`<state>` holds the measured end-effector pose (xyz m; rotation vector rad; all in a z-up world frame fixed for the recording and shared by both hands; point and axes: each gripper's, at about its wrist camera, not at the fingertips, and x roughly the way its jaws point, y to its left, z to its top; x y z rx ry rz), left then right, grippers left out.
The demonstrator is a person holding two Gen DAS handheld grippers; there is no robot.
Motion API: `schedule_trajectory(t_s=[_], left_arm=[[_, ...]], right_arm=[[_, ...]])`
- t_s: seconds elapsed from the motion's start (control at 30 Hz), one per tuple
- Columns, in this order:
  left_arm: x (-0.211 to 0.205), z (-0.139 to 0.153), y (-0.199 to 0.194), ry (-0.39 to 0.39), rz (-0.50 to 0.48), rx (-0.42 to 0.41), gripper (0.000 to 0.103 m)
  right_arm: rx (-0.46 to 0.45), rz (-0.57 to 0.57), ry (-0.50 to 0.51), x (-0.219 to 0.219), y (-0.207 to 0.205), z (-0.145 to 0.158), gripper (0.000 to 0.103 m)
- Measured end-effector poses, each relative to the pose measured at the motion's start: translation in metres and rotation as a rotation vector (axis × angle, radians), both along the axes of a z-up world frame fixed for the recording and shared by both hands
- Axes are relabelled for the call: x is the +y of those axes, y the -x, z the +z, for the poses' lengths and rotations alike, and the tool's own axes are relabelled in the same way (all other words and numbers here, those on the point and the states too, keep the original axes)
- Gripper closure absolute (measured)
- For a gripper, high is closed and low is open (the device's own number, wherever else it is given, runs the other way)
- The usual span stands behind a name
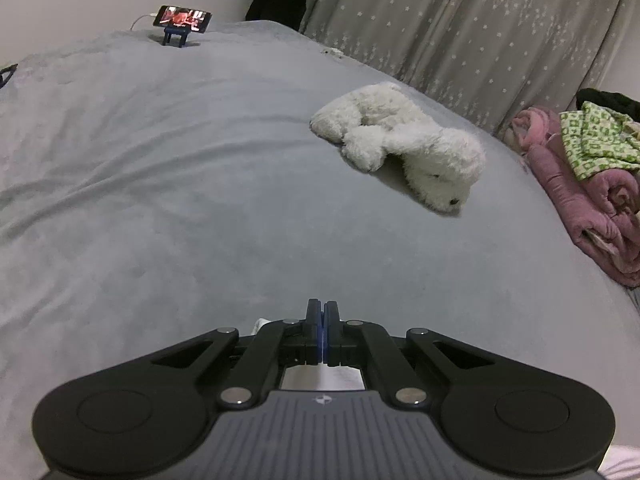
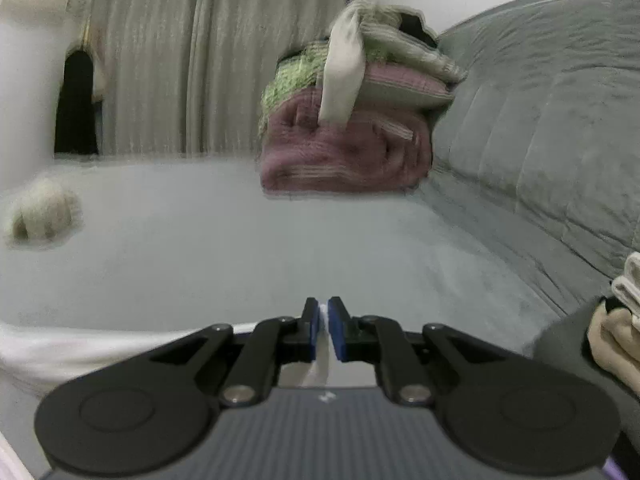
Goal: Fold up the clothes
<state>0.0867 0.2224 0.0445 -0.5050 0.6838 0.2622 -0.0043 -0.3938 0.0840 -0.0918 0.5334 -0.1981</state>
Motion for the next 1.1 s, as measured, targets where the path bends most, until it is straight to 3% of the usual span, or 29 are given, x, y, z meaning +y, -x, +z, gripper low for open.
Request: schedule_trajectory(t_s=[0.07,0.17,0.23,0.37,0.43,0.6,0.67,0.87,1.1], left_arm=[[0.002,0.005,0.004,0.027,0.013,-0.050,0.103],[0.007,0.014,0.013,0.074,0.023,-0.168,0.103],[0.007,0.018,0.016,0.081,0.024,-0.199,0.103],[0.011,0.016,0.016,0.113,0.064,-0.236,0.103],[0.009,0.014,0.010,0.098,0.075,-0.227,0.103],[0.003,0.006,-0.011,0.067,0.082,-0.175,0.103],[0.004,0.006,-0.016,0.077,0.087,-0.175,0.103],[0.008,0.004,-0.026,0.084,0.124,-0.201,0.103],[0.012,-0.008,-0.044,0.088,0.167,-0.168,0.103]], right_arm=[[0.060,0.012,0.038,0.004,-0.002,-0.008,0.095],[-0.060,0.044,-0.020,0.005,0.013,0.009,0.095],[-0.138,0.037,-0.065,0.001,0.021,0.019,0.095],[-0.206,-0.045,-0.116,-0.011,0.022,0.026,0.094],[-0.186,-0.053,-0.144,-0.014,0.015,0.024,0.094],[0.052,-0.077,-0.019,0.000,-0.033,-0.011,0.094],[0.075,-0.075,-0.004,0.004,-0.043,-0.018,0.094],[-0.161,-0.073,-0.055,0.004,-0.038,0.008,0.095],[-0.026,-0.107,-0.016,0.008,-0.082,-0.025,0.095]])
